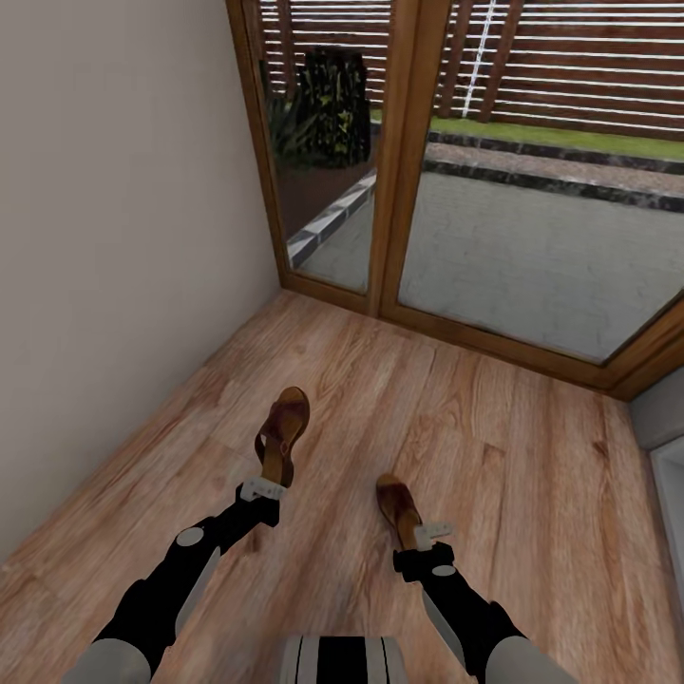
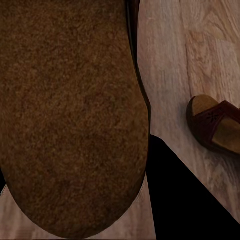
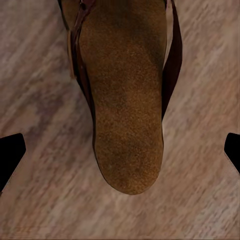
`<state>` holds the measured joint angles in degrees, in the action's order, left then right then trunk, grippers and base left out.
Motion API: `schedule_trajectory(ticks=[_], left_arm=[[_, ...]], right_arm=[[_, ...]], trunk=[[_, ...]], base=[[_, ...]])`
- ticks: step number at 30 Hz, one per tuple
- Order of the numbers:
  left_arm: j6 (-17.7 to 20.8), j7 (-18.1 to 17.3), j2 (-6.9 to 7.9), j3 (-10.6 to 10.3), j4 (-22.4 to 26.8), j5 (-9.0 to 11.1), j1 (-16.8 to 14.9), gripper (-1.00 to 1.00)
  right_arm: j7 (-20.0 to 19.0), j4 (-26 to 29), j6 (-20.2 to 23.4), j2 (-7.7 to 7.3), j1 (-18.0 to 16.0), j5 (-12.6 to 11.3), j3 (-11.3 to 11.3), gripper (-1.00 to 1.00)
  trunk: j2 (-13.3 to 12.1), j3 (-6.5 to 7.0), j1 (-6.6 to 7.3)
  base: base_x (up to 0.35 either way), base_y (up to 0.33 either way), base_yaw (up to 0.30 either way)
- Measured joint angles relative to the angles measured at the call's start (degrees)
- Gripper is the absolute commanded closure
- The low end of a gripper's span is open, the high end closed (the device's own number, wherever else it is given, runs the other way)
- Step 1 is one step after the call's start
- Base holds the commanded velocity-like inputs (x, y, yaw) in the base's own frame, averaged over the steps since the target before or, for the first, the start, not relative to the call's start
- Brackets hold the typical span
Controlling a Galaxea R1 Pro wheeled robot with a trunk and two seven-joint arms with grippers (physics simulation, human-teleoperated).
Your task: Pick up the two gym shoes and the two sandals from the corridor floor and place them onto the hallstand (shoe rack) in the corridor, making sure they are on the rack and not on the floor. Arrange them so the two gym shoes are next to each other and the two sandals are next to each other.
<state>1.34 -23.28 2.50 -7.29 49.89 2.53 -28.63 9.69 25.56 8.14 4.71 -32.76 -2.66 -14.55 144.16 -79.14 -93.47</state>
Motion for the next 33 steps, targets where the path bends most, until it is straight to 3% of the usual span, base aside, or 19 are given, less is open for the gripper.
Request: schedule_trajectory(ticks=[15,33], left_arm=[[0.0,-0.1,0.08,0.0,0.3,0.0,0.0,1.0],[-0.1,-0.2,0.08,0.0,0.4,0.3,0.0,1.0]], right_arm=[[0.0,0.0,0.0,0.0,0.0,0.0,0.0,-1.0],[0.0,0.0,0.0,0.0,0.0,-0.1,0.1,-1.0]], trunk=[[0.0,0.0,-0.02],[0.2,-5.36,-0.49]], base=[[0.052,0.0,0.0],[0.0,0.0,0.0]])
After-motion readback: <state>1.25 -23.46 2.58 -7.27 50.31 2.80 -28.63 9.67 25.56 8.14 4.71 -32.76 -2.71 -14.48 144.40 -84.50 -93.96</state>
